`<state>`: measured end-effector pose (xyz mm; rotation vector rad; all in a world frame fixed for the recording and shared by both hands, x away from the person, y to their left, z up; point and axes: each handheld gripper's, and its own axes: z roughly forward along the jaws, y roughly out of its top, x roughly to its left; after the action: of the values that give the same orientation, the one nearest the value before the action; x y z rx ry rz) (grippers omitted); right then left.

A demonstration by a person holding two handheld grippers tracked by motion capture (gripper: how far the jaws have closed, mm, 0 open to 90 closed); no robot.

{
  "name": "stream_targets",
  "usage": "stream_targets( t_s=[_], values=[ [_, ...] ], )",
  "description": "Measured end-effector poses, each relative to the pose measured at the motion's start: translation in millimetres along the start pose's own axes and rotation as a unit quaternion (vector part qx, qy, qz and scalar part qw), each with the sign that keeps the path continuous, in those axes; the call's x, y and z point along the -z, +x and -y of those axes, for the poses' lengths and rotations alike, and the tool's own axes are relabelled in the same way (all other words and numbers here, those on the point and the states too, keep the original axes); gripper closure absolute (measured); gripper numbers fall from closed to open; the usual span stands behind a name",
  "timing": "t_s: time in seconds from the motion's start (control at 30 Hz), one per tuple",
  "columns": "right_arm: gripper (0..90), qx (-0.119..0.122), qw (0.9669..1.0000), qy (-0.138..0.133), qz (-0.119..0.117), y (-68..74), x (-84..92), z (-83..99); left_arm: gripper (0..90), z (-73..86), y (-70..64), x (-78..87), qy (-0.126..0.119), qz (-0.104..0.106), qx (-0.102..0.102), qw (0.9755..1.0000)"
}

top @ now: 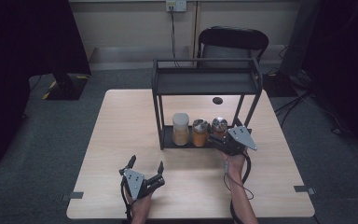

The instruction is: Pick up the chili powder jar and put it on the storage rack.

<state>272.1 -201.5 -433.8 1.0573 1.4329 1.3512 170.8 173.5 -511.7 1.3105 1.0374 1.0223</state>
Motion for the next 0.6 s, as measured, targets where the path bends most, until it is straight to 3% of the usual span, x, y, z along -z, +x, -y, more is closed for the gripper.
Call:
stream_targets(
  t_s=[0.6],
  values=[
    [0.2,-0.010,0.9998,-0.016,0.004,-2.7,12.3,1.8,1.6,0.2,0.0,0.2,-0.001,0.000,0.000,1.0000]
  ],
)
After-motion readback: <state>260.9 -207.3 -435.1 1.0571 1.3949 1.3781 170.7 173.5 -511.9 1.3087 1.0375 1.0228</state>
